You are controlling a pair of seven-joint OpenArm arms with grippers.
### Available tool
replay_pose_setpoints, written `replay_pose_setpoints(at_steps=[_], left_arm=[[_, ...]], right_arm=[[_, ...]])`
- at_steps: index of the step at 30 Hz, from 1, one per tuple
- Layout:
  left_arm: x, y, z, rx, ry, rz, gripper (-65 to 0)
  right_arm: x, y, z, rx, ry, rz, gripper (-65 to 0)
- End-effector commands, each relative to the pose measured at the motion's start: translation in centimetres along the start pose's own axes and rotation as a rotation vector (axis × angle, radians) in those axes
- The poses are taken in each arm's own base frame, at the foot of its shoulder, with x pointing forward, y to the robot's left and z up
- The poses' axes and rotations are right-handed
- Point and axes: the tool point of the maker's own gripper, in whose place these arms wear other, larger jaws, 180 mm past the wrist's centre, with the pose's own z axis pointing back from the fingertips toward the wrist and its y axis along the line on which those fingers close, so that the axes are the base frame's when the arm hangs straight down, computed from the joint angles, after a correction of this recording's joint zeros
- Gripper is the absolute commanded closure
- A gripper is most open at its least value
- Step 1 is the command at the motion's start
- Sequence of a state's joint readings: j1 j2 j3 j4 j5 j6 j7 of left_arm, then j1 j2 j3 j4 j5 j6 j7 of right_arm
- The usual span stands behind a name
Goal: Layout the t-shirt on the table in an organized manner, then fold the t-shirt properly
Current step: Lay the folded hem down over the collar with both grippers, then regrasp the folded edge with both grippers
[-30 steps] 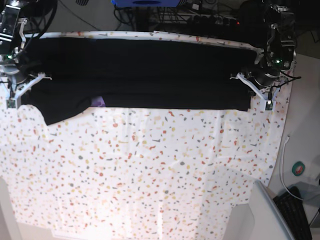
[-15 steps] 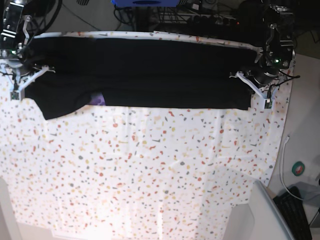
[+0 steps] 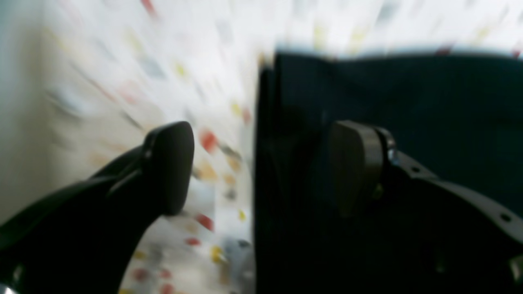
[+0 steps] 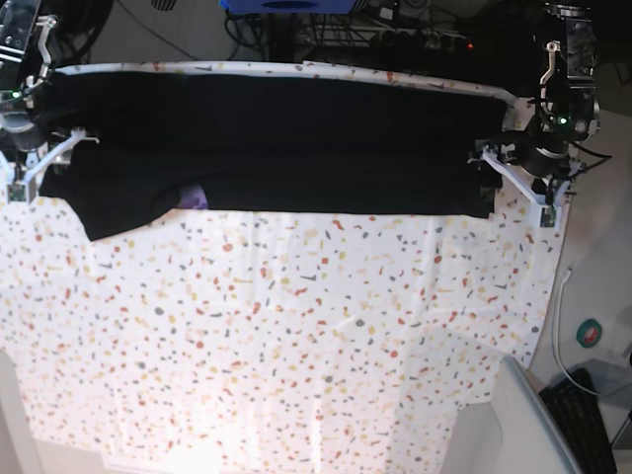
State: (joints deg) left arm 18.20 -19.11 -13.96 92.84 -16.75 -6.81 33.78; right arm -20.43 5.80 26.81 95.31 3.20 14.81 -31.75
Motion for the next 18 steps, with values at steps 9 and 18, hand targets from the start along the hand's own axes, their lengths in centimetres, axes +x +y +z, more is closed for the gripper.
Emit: replay_pose_setpoints(at_steps=[9,18], left_arm=[[2.4,-5.7,-0.5,-0.098,-0.016,0.062,0.0],[-3.9,-6.8,-4.5,-0.126,0.150,0.060,0.0]], right_arm=[[3.7,-0.1,-2.5,0.012,-0.060,-0.036,0.0],[0.7,-0.3,-5.8,0.029,0.064,-0.084,0.0]])
